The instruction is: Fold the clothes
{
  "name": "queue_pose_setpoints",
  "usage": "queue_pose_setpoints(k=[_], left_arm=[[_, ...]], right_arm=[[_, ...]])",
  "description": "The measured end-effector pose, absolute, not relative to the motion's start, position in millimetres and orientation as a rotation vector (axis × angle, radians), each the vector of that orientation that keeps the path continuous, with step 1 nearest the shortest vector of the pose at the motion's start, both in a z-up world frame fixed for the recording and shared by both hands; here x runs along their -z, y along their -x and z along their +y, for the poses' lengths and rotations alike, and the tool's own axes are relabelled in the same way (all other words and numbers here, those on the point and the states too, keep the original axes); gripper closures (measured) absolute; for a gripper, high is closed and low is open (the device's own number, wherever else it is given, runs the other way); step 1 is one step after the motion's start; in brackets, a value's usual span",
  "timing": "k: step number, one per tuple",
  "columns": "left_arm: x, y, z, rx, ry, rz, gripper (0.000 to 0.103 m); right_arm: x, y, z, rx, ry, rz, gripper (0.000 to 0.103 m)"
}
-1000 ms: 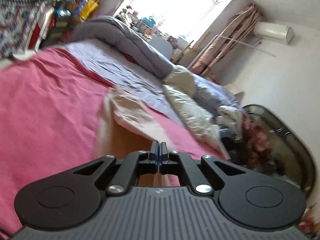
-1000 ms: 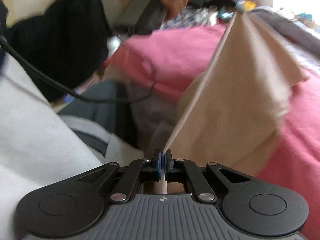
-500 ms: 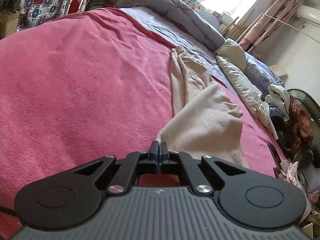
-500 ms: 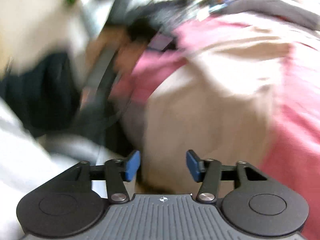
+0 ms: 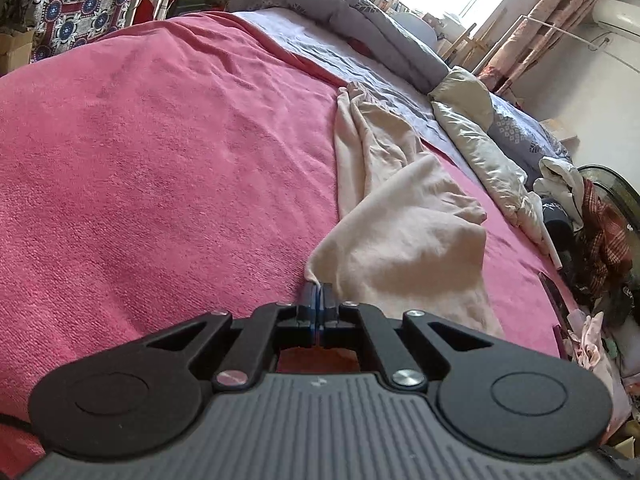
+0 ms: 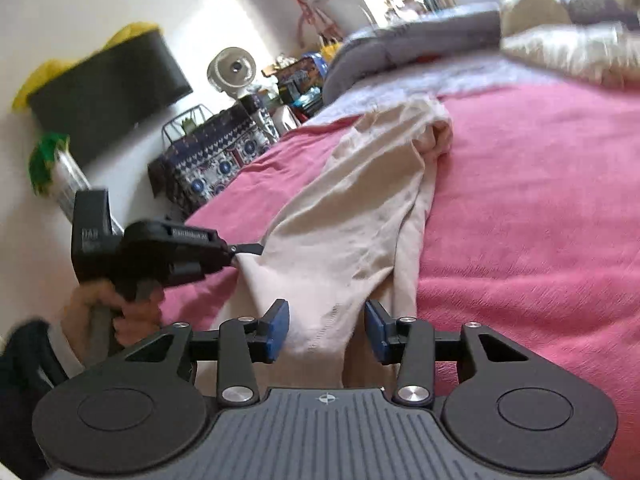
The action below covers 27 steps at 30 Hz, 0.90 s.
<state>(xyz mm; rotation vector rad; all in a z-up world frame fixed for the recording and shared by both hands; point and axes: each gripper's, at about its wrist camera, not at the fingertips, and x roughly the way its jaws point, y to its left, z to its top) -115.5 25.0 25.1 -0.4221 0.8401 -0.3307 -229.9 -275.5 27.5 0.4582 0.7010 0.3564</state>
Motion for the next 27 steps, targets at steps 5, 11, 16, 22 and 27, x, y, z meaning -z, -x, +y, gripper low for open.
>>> queue_pose_setpoints(k=[5, 11, 16, 22, 27], left_arm=[[-28, 121, 23, 0.338, 0.395, 0.83, 0.103], [-40, 139, 32, 0.377, 0.362, 0.812, 0.096], [-49, 173, 47, 0.472, 0.335, 0.806, 0.075], [-46, 219, 32, 0.633, 0.278, 0.816, 0.073], [-35, 232, 11, 0.733, 0.24, 0.833, 0.073]], right_arm=[[-21, 229, -298, -0.278, -0.661, 0.715, 0.098], [-24, 250, -329, -0.211, -0.701, 0.667, 0.097], [-32, 259, -310, -0.31, -0.553, 0.667, 0.086], [-32, 242, -291, -0.363, -0.533, 0.665, 0.076], [-23, 221, -290, -0.37, -0.596, 0.685, 0.061]])
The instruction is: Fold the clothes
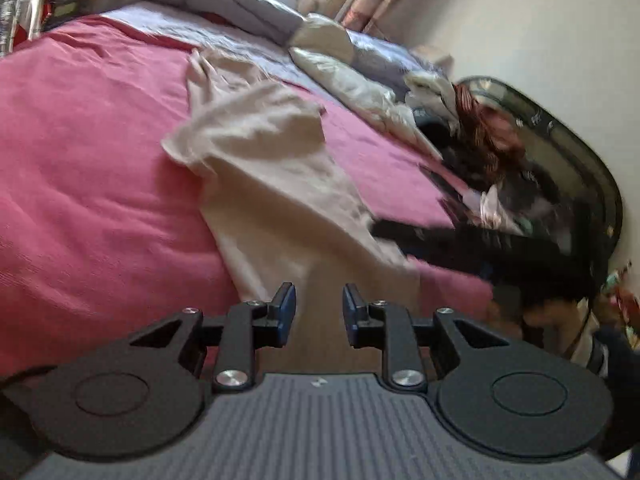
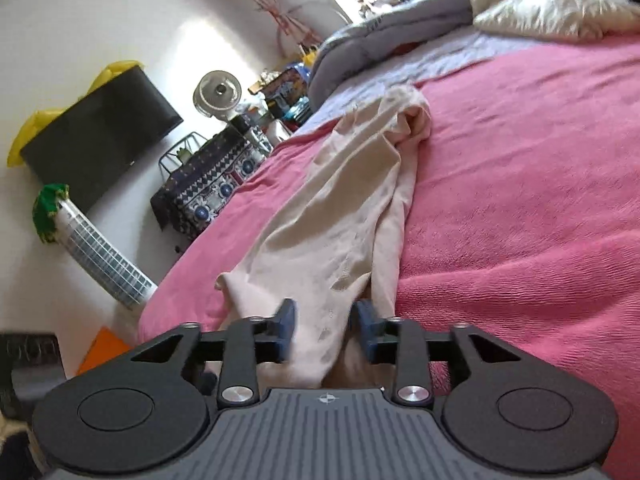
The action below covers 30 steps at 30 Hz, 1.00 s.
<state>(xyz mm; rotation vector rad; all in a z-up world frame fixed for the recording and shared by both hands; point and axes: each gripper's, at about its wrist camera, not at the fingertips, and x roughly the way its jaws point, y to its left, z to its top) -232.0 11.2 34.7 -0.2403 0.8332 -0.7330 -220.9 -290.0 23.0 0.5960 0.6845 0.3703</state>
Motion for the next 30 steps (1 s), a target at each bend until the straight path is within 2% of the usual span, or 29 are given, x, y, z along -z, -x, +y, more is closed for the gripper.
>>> queue_pose_setpoints(k=[1, 3, 4, 9, 12, 15, 19, 22, 25, 28, 30], left_arm=[[-30, 232, 8, 0.721, 0.23, 0.842, 0.073], [-27, 231, 7, 0.707, 0.241, 0.842, 0.073], [-27, 231, 7, 0.704, 0.251, 0.843, 0.073], [-33, 238, 16, 0.708, 0.271, 0.833, 0.069], [-28, 238, 16, 0.702, 0.269, 0.847, 0.065], [-25, 241, 11, 0.697, 0.246, 0.853, 0.065], [-24, 245, 10, 0.732, 0.23, 0.897, 0.061], [-24, 251, 12, 0.719, 0.193, 0.911, 0.061], [-28, 254, 21, 0.687, 0.201, 0.877, 0.061], [-30, 251, 25, 0.655, 0.215, 0.862, 0.061], [-30, 249, 23, 0.643, 0.199, 0.862, 0.061]], right_arm=[[-19, 213, -289, -0.36, -0.622, 0.693, 0.062], [-11, 201, -289, -0.332, -0.692, 0.696, 0.078], [-9, 196, -291, -0.314, -0.746, 0.702, 0.099], [-7, 210, -324, -0.318, -1.025, 0.609, 0.099], [-5, 218, -345, -0.233, -1.036, 0.582, 0.099], [-2, 219, -352, -0.137, -0.927, 0.616, 0.098], [-9, 229, -349, -0.168, -0.813, 0.634, 0.092], [-24, 248, -340, -0.24, -0.663, 0.649, 0.078], [-39, 274, -320, -0.364, -0.461, 0.692, 0.078], [-41, 292, -290, -0.472, -0.264, 0.77, 0.066], [-35, 299, -273, -0.482, -0.155, 0.803, 0.061]])
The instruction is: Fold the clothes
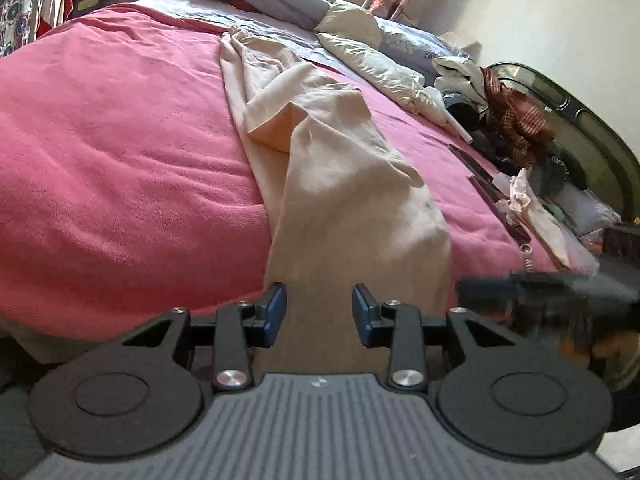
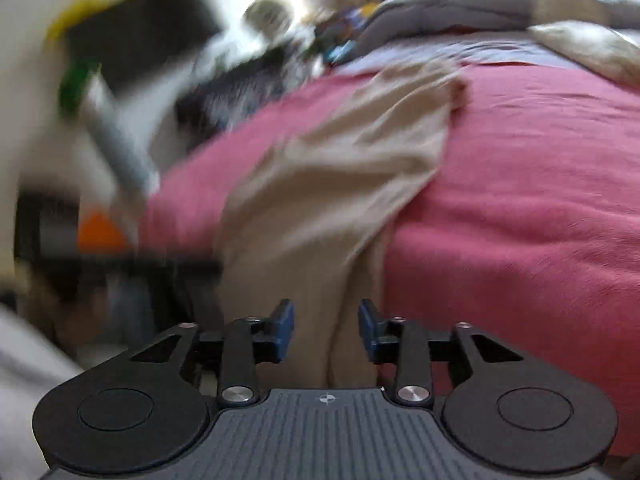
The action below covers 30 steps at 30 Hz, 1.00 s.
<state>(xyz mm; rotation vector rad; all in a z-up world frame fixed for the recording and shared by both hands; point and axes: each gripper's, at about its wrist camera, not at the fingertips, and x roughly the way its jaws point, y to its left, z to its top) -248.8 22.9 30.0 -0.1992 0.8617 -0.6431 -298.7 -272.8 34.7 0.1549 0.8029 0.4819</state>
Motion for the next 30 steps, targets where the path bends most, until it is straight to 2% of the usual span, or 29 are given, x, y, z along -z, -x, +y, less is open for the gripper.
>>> queue_pose_setpoints(k=[7, 10, 16, 18, 19, 20, 21, 26, 28, 30], left_arm=[[-35, 252, 27, 0.603, 0.186, 0.837, 0.056], [-30, 249, 32, 0.565, 0.204, 0.858, 0.056], [-22, 246, 32, 0.552, 0.207, 0.883, 0.056], [-20, 246, 30, 0.547, 0.196, 0.892, 0.056], [-20, 247, 30, 0.544, 0.189, 0.895, 0.056], [-20, 248, 30, 0.54, 0.182, 0.897, 0.056], [-20, 249, 31, 0.538, 0.177, 0.899, 0.056], [-16, 250, 36, 0.52, 0.192, 0.911, 0.056], [-16, 250, 36, 0.519, 0.198, 0.908, 0.056], [-19, 250, 36, 0.529, 0.189, 0.902, 0.055]], right_arm=[[-15, 280, -252, -0.521, -0.138, 0.802, 0.057], [-21, 284, -259, -0.6, -0.194, 0.779, 0.061], [-23, 263, -289, -0.567, -0.382, 0.742, 0.061], [-21, 256, -287, -0.614, -0.443, 0.755, 0.068], [-22, 255, -285, -0.649, -0.464, 0.763, 0.083], [-24, 256, -282, -0.684, -0.47, 0.767, 0.087], [-27, 259, -282, -0.7, -0.452, 0.771, 0.088], [-24, 261, -287, -0.643, -0.346, 0.838, 0.089], [-15, 256, -287, -0.635, -0.37, 0.865, 0.083], [-9, 253, -281, -0.658, -0.377, 0.881, 0.074]])
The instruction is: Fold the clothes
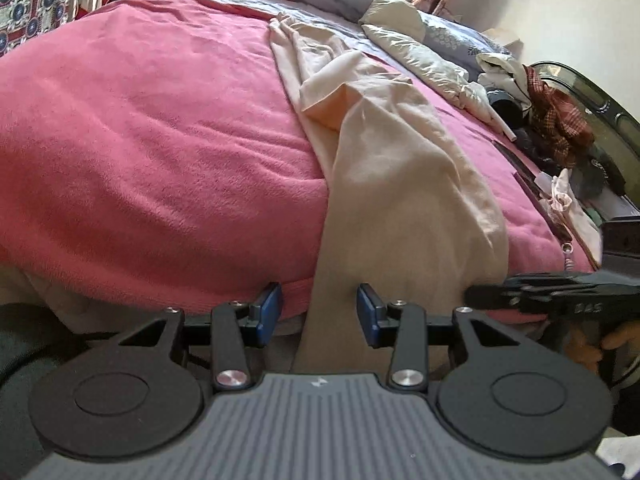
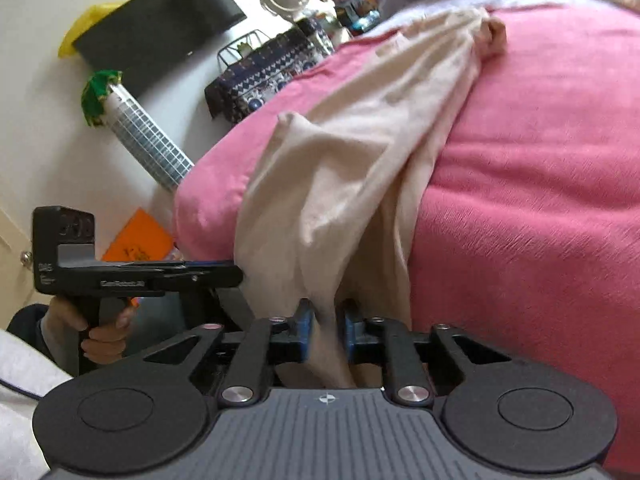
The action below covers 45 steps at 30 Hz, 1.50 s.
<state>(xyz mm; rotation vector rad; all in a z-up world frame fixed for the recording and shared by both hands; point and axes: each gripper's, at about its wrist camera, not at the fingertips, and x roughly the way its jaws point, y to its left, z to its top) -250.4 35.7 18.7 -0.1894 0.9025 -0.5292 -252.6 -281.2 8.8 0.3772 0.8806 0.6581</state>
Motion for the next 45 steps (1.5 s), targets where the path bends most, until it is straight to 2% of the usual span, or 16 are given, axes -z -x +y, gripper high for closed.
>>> queue_pose_setpoints(k=[1, 4, 9, 12, 16, 18, 20, 22, 24, 25, 28, 30, 33, 38, 42, 45], left_arm=[[-19, 250, 35, 0.533, 0.183, 0.905, 0.055], [-17, 251, 33, 0.527, 0.155, 0.924, 0.055], [-29, 256, 45, 0.557, 0.217, 0.868, 0.054], [-39, 251, 54, 0.569, 0.273, 0.818, 0.049], [-48, 245, 52, 0.542, 0.224, 0.784, 0.049], [-50, 243, 52, 0.549, 0.229, 0.778, 0.049], [-51, 242, 48, 0.558, 0.225, 0.773, 0.049], [-52, 241, 44, 0.564, 0.216, 0.771, 0.049], [-53, 240, 39, 0.571, 0.202, 0.772, 0.049], [-55, 240, 38, 0.583, 0.203, 0.765, 0.049], [-63, 240, 38, 0.639, 0.23, 0.727, 0.048], [-66, 237, 38, 0.663, 0.258, 0.704, 0.043], [-65, 227, 26, 0.645, 0.245, 0.698, 0.043], [-59, 217, 1, 0.619, 0.156, 0.725, 0.043], [-41, 221, -12, 0.566, 0.019, 0.764, 0.043], [-37, 231, -14, 0.576, -0.048, 0.725, 0.041]], right_arm=[[-6, 252, -277, -0.665, -0.365, 0.886, 0.073], [-8, 255, -267, -0.651, -0.313, 0.916, 0.097], [-29, 273, -288, -0.736, -0.428, 0.878, 0.097], [-28, 276, -288, -0.694, -0.342, 0.905, 0.097], [-13, 275, -276, -0.685, -0.226, 0.969, 0.096], [-12, 276, -267, -0.707, -0.147, 0.966, 0.09], [-9, 271, -262, -0.716, -0.177, 0.951, 0.073], [-4, 263, -260, -0.699, -0.237, 0.936, 0.069], [4, 257, -258, -0.66, -0.279, 0.959, 0.09], [5, 257, -257, -0.659, -0.292, 0.98, 0.094], [-3, 262, -277, -0.77, -0.511, 0.979, 0.094], [-10, 267, -292, -0.772, -0.583, 0.945, 0.095], [-1, 271, -285, -0.647, -0.311, 1.015, 0.094], [29, 282, -261, -0.608, -0.084, 1.14, 0.094], [16, 287, -261, -0.624, -0.023, 1.125, 0.089], [-12, 288, -275, -0.625, -0.041, 1.057, 0.079]])
